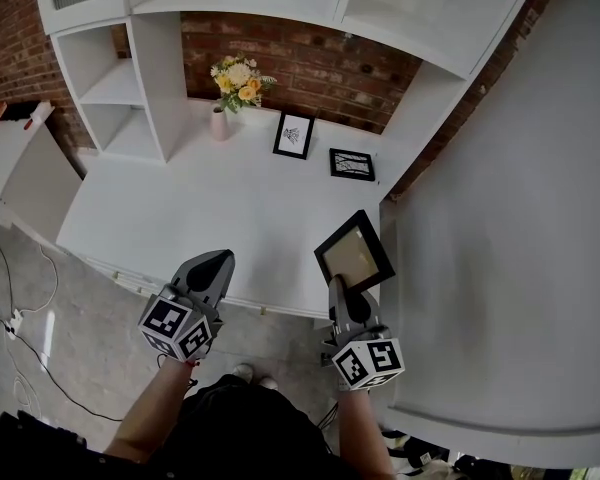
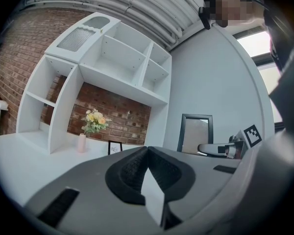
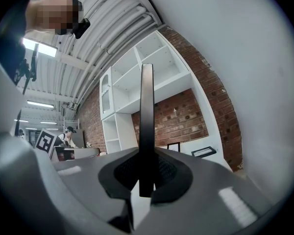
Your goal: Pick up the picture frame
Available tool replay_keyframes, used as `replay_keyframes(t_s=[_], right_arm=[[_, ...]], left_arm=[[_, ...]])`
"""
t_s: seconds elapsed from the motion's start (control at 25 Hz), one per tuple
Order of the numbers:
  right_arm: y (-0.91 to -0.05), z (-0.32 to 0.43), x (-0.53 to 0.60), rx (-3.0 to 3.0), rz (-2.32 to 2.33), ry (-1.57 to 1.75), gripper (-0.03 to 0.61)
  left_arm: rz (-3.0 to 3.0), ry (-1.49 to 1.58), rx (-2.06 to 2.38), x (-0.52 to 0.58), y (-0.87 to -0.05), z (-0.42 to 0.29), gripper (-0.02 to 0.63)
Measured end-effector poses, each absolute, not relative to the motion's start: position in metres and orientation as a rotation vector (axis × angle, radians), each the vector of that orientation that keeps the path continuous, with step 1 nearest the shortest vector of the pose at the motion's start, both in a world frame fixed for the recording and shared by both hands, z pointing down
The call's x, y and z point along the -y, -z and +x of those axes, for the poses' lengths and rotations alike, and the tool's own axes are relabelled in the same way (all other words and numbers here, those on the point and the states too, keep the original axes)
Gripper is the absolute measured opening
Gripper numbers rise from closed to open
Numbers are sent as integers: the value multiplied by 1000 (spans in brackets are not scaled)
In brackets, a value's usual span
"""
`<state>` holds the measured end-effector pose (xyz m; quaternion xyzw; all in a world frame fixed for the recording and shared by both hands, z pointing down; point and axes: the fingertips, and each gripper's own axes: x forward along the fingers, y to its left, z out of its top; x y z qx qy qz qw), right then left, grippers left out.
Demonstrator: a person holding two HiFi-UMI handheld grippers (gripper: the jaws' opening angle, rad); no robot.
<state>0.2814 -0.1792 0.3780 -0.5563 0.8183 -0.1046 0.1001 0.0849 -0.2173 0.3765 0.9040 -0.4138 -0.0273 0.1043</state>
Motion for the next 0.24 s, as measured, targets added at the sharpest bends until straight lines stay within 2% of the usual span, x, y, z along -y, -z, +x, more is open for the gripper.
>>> replay_keyframes(t_s=[0.24], right_arm=[[-379, 280, 178, -2430, -1648, 306, 25]], left_arm=[[2662, 79, 1220, 220, -379, 86, 3]])
